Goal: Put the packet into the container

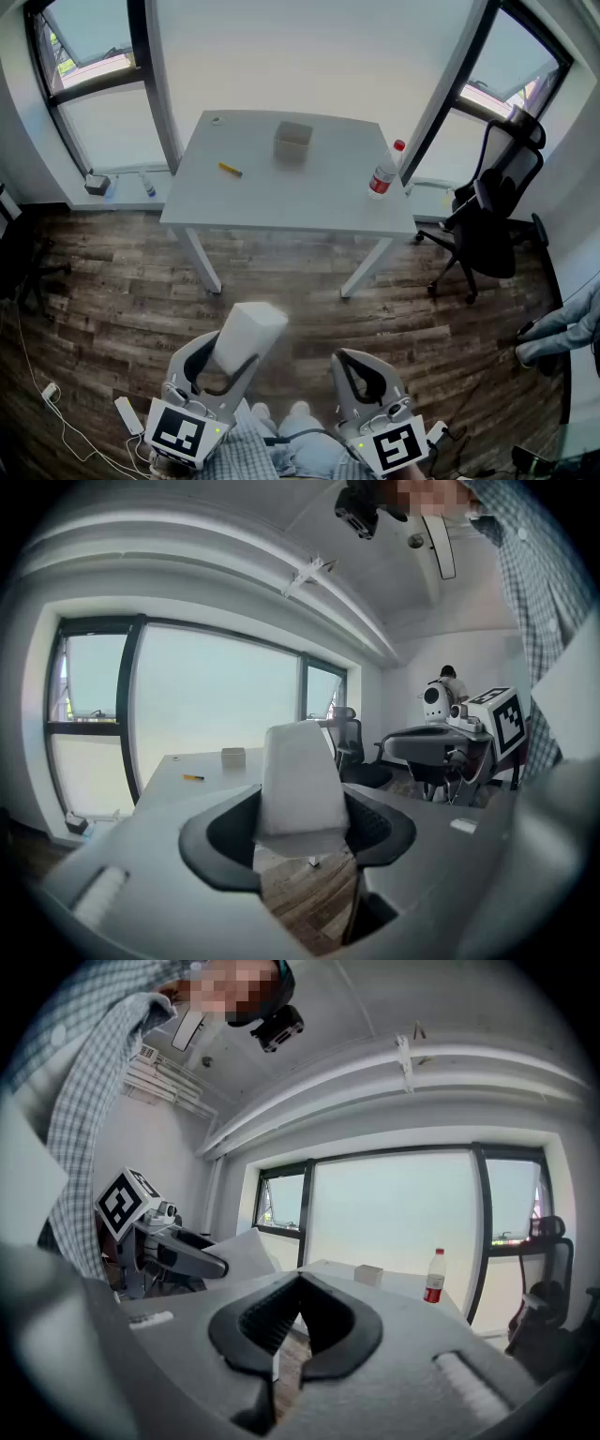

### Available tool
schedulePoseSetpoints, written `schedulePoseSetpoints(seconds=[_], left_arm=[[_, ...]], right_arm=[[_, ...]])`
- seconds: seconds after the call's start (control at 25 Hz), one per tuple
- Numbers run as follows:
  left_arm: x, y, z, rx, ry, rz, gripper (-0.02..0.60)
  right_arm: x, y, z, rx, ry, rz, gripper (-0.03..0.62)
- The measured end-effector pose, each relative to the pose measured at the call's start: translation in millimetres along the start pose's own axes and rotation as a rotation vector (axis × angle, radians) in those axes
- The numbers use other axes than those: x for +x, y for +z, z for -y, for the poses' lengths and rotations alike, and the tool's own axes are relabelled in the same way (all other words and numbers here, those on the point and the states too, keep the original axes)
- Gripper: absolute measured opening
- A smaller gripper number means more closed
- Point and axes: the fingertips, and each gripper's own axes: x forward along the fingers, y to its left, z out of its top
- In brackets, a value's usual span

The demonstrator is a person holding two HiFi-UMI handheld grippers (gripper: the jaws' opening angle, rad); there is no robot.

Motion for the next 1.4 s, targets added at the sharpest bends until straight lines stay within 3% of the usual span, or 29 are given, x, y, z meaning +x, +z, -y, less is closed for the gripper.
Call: schedulePoseSetpoints(seconds=[0.52, 1.0, 1.4], left_arm=[[-5.9, 1.0, -25.9, 0.028, 0.017, 0.021, 0.25], [-25.6, -1.0, -44.5, 0.0, -0.01, 0.045, 0.25], [-39.6, 2.3, -51.2, -0.002, -0.023, 0.073, 0.25]], right_arm=[[2.8, 2.8, -8.1, 0.017, -0.035, 0.011, 0.001], [5.7, 10.8, -20.7, -0.008, -0.108, 0.056, 0.002], [6.6, 19.3, -35.7, 0.008, -0.114, 0.102, 0.0]])
